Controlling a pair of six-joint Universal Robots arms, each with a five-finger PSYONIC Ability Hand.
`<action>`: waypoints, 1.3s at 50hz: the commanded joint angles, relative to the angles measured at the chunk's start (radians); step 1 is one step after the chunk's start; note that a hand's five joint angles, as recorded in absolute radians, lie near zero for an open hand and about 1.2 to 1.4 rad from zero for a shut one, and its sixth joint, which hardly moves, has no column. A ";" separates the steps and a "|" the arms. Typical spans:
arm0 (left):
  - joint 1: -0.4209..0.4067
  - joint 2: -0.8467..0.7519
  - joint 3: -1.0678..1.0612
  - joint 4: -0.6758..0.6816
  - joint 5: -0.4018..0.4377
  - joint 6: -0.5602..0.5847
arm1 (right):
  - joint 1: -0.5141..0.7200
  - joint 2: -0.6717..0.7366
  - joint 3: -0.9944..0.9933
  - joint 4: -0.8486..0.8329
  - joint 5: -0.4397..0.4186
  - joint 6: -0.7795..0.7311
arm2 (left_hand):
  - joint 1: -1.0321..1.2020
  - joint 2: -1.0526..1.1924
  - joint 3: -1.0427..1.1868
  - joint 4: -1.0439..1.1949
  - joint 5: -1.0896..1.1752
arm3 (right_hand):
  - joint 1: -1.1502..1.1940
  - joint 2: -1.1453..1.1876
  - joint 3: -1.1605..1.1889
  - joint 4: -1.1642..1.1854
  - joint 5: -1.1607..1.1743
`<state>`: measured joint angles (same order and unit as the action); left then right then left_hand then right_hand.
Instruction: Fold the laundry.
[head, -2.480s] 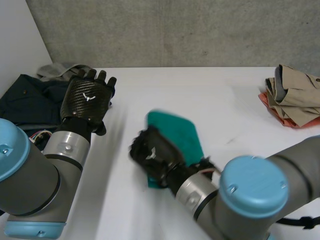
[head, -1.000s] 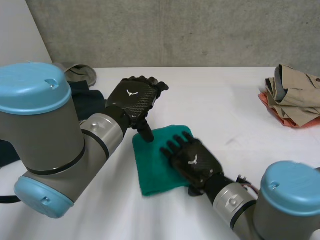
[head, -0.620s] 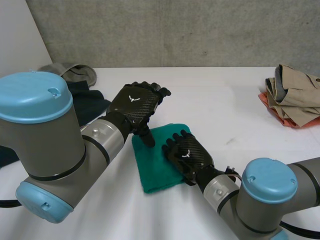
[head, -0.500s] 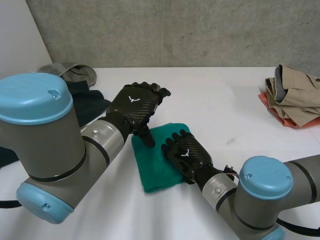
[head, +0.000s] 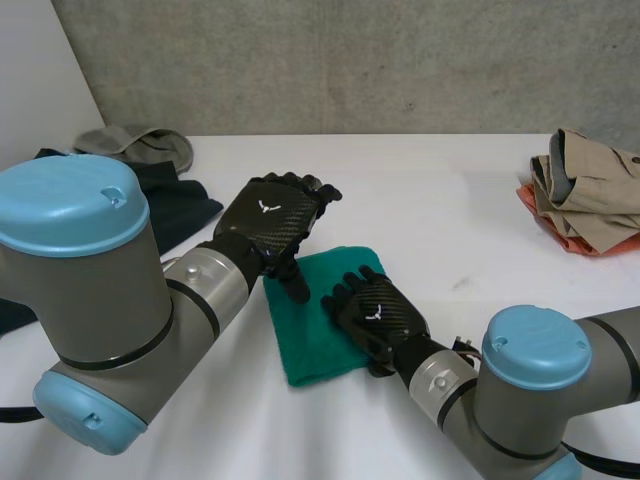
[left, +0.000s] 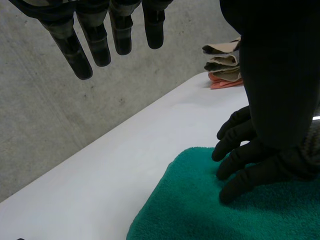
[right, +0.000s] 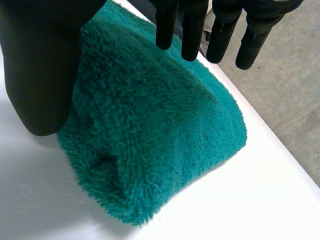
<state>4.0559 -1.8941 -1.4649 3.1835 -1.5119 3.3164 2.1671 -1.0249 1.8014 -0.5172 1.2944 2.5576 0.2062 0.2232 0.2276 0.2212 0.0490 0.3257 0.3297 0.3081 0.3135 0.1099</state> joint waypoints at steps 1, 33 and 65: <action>0.005 0.000 -0.002 0.006 0.001 0.000 | 0.000 0.054 -0.056 -0.004 0.002 -0.005 | 0.028 0.011 0.006 0.013 0.011 | 0.050 0.046 0.067 0.062 0.091; 0.006 0.010 -0.009 0.006 -0.001 0.000 | 0.008 0.129 -0.212 0.000 0.009 0.004 | 0.028 0.011 0.006 0.013 0.011 | 0.188 0.184 0.206 0.200 0.229; 0.008 0.072 -0.009 0.007 0.002 -0.001 | -0.069 0.095 -0.372 0.020 -0.015 0.062 | 0.025 0.008 0.003 0.010 0.008 | 1.071 1.067 1.088 1.083 1.112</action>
<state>4.0631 -1.8423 -1.4737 3.1902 -1.5096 3.3157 2.1362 -0.9122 1.4471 -0.5119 1.2933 2.5966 0.2061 0.2232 0.2276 0.2213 0.0490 1.1278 1.1749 1.1912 1.1990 0.1438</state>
